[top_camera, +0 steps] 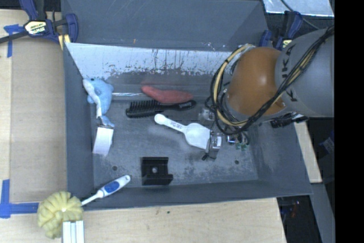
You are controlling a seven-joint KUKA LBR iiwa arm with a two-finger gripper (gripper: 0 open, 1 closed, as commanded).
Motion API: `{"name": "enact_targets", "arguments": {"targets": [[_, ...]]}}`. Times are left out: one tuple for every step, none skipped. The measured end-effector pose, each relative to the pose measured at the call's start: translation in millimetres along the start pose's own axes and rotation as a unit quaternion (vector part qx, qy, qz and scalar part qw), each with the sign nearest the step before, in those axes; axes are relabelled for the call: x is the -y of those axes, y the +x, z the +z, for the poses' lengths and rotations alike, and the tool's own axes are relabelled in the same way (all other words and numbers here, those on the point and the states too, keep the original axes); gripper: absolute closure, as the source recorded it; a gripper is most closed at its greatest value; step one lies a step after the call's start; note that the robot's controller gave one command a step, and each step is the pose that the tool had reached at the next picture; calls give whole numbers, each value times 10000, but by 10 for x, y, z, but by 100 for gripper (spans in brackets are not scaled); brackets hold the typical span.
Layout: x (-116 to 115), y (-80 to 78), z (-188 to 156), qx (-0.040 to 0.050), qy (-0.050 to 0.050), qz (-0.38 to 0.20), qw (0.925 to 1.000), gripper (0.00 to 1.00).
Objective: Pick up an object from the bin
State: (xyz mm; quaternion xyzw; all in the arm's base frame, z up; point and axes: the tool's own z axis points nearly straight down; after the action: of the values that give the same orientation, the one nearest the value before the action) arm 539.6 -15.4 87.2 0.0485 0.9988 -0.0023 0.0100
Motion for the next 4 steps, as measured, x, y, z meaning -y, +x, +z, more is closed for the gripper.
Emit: {"name": "enact_targets", "arguments": {"targets": [[-232,-188,54,40,-8,-513,9987,100],[-231,-187,50,40,-7,-516,9987,100],[-186,-170,-239,-17,-7,-540,9985,100],[-253,85,-75,14,-7,-1643,9864,100]]}}
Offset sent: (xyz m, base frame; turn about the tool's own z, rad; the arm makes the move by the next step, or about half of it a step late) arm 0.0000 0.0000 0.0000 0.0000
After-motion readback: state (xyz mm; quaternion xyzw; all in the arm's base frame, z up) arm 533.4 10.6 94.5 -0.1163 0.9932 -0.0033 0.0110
